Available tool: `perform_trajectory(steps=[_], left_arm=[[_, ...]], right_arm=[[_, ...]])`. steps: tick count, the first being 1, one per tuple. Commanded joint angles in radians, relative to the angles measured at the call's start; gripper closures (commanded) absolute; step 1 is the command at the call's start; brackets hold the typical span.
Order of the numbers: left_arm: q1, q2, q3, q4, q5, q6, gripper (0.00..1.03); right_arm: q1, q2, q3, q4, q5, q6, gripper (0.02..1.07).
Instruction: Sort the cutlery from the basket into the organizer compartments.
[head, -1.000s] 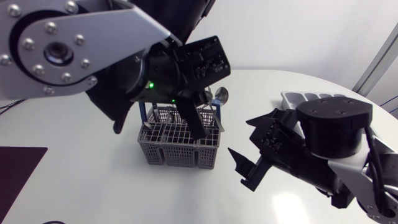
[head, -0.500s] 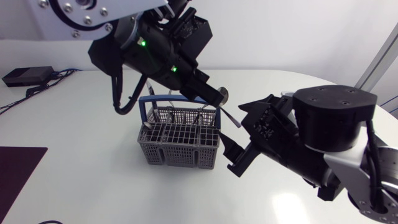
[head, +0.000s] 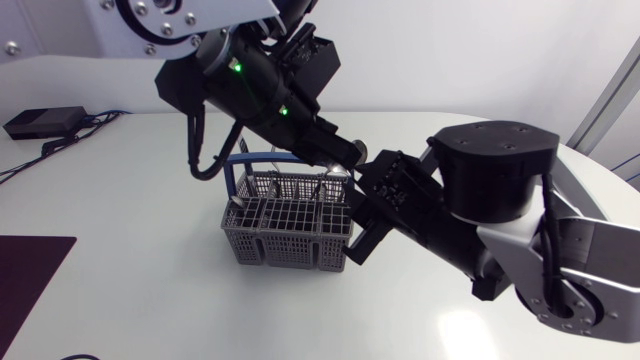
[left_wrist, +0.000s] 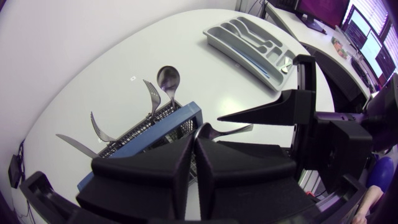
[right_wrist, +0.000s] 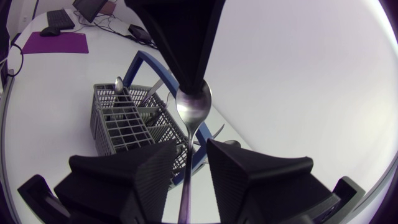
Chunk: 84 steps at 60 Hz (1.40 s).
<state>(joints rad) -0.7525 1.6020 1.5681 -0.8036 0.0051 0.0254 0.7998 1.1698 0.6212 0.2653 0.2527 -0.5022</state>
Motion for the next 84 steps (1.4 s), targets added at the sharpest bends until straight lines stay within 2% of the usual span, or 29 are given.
perform_trajectory(steps=[1, 4, 13, 29, 34, 39, 40, 44, 45, 46, 47, 50, 51, 59, 70, 77, 84], left_arm=[[0.008, 0.013, 0.020, -0.006, 0.021, -0.024, 0.97], [0.013, 0.013, 0.020, -0.006, 0.021, -0.024, 0.97], [0.018, 0.013, 0.020, -0.006, 0.033, -0.024, 0.97], [0.015, 0.007, 0.013, -0.006, 0.039, -0.032, 0.97], [0.015, 0.001, 0.013, -0.006, 0.041, -0.032, 0.94], [0.015, -0.011, 0.013, -0.003, 0.041, -0.032, 0.79], [0.015, -0.016, 0.013, 0.000, 0.041, -0.032, 0.70], [0.016, -0.034, 0.013, 0.021, 0.041, -0.030, 0.46], [0.016, -0.036, 0.013, 0.024, 0.041, -0.030, 0.44], [0.016, -0.042, 0.013, 0.034, 0.041, -0.030, 0.34], [0.016, -0.045, 0.013, 0.037, 0.041, -0.030, 0.30], [0.021, -0.059, 0.015, 0.055, 0.041, -0.025, 0.08], [0.022, -0.063, 0.015, 0.064, 0.041, -0.025, 0.04], [0.042, -0.105, 0.007, 0.106, 0.039, 0.013, 0.04], [0.124, -0.148, -0.034, 0.119, 0.039, 0.166, 0.04], [0.182, -0.221, -0.132, 0.215, 0.039, 0.301, 0.04], [0.226, -0.272, -0.209, 0.264, 0.041, 0.435, 0.05]], right_arm=[[0.009, 0.018, 0.029, 0.009, 0.011, -0.019, 0.83], [0.007, 0.025, 0.034, 0.006, 0.011, -0.019, 0.83], [0.007, 0.027, 0.037, 0.000, -0.001, -0.022, 0.97], [0.001, 0.025, 0.037, -0.021, -0.012, -0.021, 1.01], [-0.001, 0.021, 0.035, -0.032, -0.026, -0.019, 1.01], [-0.001, 0.008, 0.031, -0.044, -0.033, -0.019, 1.01], [-0.001, 0.004, 0.028, -0.049, -0.035, -0.018, 1.01], [-0.001, -0.015, 0.018, -0.063, -0.043, -0.018, 1.01], [-0.001, -0.021, 0.015, -0.067, -0.044, -0.018, 1.01], [-0.001, -0.025, 0.014, -0.072, -0.046, -0.018, 1.01], [-0.001, -0.032, 0.011, -0.077, -0.049, -0.018, 1.01], [-0.001, -0.056, -0.002, -0.094, -0.059, -0.019, 1.01], [-0.001, -0.064, -0.005, -0.100, -0.061, -0.019, 1.01], [-0.030, -0.145, -0.038, -0.158, -0.102, -0.019, 1.01], [-0.126, -0.268, -0.080, -0.265, -0.201, -0.024, 1.01], [-0.263, -0.341, -0.090, -0.368, -0.348, -0.056, 1.01], [-0.421, -0.395, -0.103, -0.457, -0.501, -0.119, 1.01]])
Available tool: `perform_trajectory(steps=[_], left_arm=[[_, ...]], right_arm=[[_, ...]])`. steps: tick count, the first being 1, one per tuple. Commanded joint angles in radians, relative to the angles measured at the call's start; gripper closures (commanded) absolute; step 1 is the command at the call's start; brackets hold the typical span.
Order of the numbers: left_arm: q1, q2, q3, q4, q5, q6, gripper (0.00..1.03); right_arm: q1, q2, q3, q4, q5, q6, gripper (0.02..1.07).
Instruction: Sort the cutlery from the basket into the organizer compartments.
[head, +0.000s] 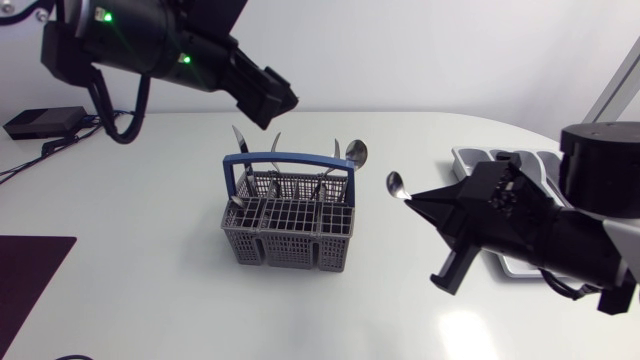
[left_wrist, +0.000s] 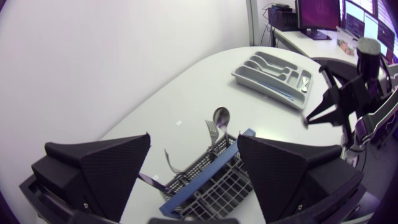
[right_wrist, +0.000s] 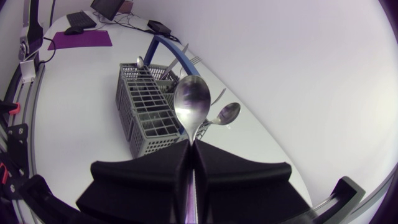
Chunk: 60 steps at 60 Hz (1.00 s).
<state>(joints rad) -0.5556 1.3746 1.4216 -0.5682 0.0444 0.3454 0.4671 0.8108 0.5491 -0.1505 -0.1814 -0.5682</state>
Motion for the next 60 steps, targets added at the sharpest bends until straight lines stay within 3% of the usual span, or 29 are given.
perform_trajectory(steps=[1, 16, 32, 40, 50, 60], left_arm=[[0.036, -0.048, -0.067, 0.031, 0.003, 0.126, 0.05], [0.098, -0.141, -0.268, 0.183, 0.074, 0.342, 0.05], [0.120, -0.195, -0.458, 0.292, 0.075, 0.607, 0.05], [0.172, -0.223, -0.536, 0.317, 0.153, 0.770, 0.06], [0.198, -0.198, -0.532, 0.275, 0.186, 0.843, 0.07], [0.210, -0.167, -0.533, 0.269, 0.187, 0.900, 0.07]], right_arm=[[-0.104, -0.044, -0.034, -0.050, -0.082, -0.062, 1.01], [-0.401, -0.078, -0.060, -0.210, -0.317, -0.297, 1.01], [-0.742, 0.111, -0.038, -0.302, -0.523, -0.619, 1.01], [-0.901, 0.263, 0.011, -0.360, -0.573, -0.820, 1.01], [-1.052, 0.478, 0.150, -0.511, -0.584, -1.058, 1.01], [-1.174, 0.651, 0.284, -0.543, -0.561, -1.222, 1.01]])
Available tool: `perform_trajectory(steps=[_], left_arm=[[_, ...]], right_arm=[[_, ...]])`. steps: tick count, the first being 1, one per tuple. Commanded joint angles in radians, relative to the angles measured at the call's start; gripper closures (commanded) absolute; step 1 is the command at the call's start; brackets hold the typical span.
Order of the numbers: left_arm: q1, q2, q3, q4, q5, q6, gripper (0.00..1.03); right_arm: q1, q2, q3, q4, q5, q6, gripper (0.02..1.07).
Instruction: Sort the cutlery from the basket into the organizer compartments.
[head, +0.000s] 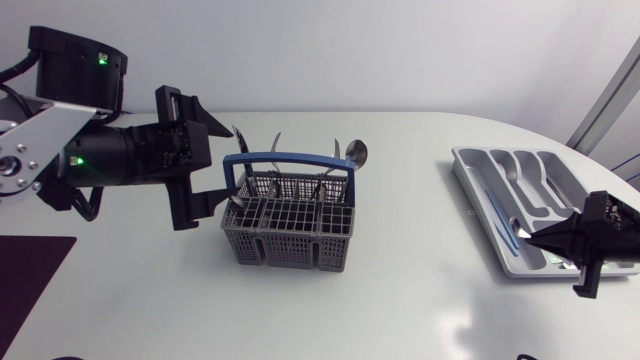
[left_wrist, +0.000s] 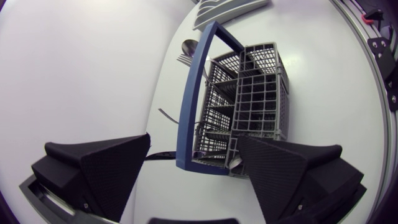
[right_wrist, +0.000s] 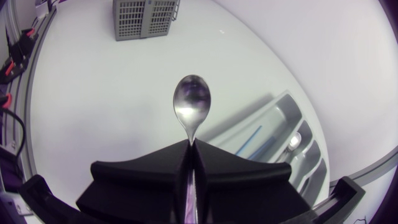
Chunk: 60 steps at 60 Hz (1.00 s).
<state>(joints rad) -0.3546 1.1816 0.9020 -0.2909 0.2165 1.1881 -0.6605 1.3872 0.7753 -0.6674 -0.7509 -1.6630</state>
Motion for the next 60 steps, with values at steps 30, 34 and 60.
perform_trajectory(steps=[30, 34, 60], left_arm=[[0.002, 0.056, -0.028, -0.002, -0.008, 0.186, 0.09], [0.000, 0.064, -0.025, -0.002, -0.020, 0.199, 0.09], [-0.001, 0.072, -0.026, -0.033, -0.074, 0.294, 0.10]], right_arm=[[-0.185, 0.481, 0.404, -0.061, 0.254, -0.406, 1.01], [-0.183, 0.513, 0.412, -0.029, 0.292, -0.408, 1.01], [-0.165, 0.443, 0.305, 0.106, 0.343, -0.400, 0.30]])
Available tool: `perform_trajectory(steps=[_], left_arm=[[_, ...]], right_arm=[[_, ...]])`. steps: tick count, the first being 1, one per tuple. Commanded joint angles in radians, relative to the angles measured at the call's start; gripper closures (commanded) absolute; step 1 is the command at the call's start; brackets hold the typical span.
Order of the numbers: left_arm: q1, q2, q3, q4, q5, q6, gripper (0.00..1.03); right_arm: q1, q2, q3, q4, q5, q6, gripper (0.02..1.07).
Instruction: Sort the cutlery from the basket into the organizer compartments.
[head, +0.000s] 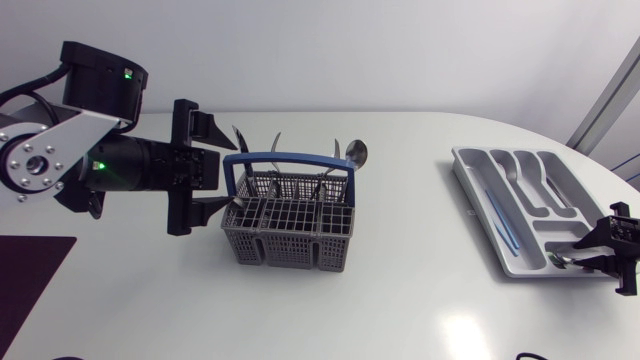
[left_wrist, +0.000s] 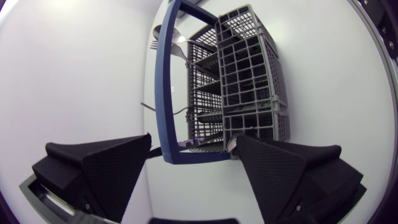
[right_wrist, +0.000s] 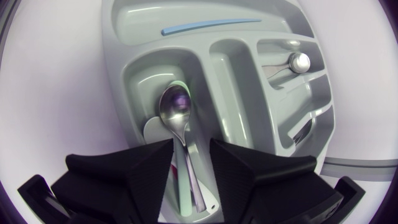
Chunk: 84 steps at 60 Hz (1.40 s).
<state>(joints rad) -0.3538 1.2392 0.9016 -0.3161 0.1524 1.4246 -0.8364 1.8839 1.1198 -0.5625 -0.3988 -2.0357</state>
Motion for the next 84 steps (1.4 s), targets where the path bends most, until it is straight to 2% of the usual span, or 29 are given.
perform_trajectory(steps=[1, 3, 5, 7, 9, 26, 34, 39, 49, 57, 67, 74, 84], left_arm=[[-0.002, 0.014, -0.026, -0.008, -0.010, 0.059, 0.10], [-0.002, 0.016, -0.027, -0.006, -0.013, 0.071, 0.12], [-0.002, 0.017, -0.029, -0.006, -0.017, 0.080, 0.14], [-0.002, 0.019, -0.030, -0.006, -0.019, 0.092, 0.21], [-0.002, 0.019, -0.030, -0.006, -0.020, 0.097, 0.22], [0.003, 0.011, -0.056, -0.003, -0.020, 0.168, 0.64], [-0.001, 0.011, -0.075, 0.000, -0.020, 0.189, 0.76], [-0.004, 0.011, -0.082, 0.000, -0.020, 0.194, 0.79], [-0.005, 0.009, -0.095, -0.003, -0.020, 0.211, 0.79], [-0.001, 0.019, -0.096, -0.003, -0.020, 0.224, 0.79], [-0.001, 0.043, -0.110, 0.017, -0.024, 0.257, 0.79], [0.001, 0.063, -0.124, 0.054, -0.034, 0.280, 0.79], [0.004, 0.094, -0.148, 0.126, -0.050, 0.324, 0.79]], right_arm=[[0.011, -0.060, -0.046, 0.003, -0.011, -0.027, 0.26], [0.016, -0.083, -0.063, 0.007, -0.012, -0.026, 0.17], [0.022, -0.108, -0.083, 0.012, -0.020, -0.024, 0.12], [0.030, -0.132, -0.101, 0.012, -0.026, -0.021, 0.09], [0.033, -0.144, -0.110, 0.012, -0.026, -0.018, 0.09], [0.114, -0.414, -0.258, -0.004, -0.123, 0.062, 0.08], [0.184, -0.537, -0.279, -0.074, -0.170, 0.154, 0.07], [0.240, -0.609, -0.296, -0.106, -0.193, 0.227, 0.07], [0.398, -0.741, -0.359, -0.105, -0.199, 0.397, 0.07], [0.592, -0.842, -0.413, -0.077, -0.176, 0.571, 0.07], [0.852, -0.927, -0.462, 0.006, -0.078, 0.804, 0.07], [1.042, -0.945, -0.483, 0.093, 0.029, 0.973, 0.07], [1.226, -0.914, -0.474, 0.171, 0.126, 1.131, 0.07]])
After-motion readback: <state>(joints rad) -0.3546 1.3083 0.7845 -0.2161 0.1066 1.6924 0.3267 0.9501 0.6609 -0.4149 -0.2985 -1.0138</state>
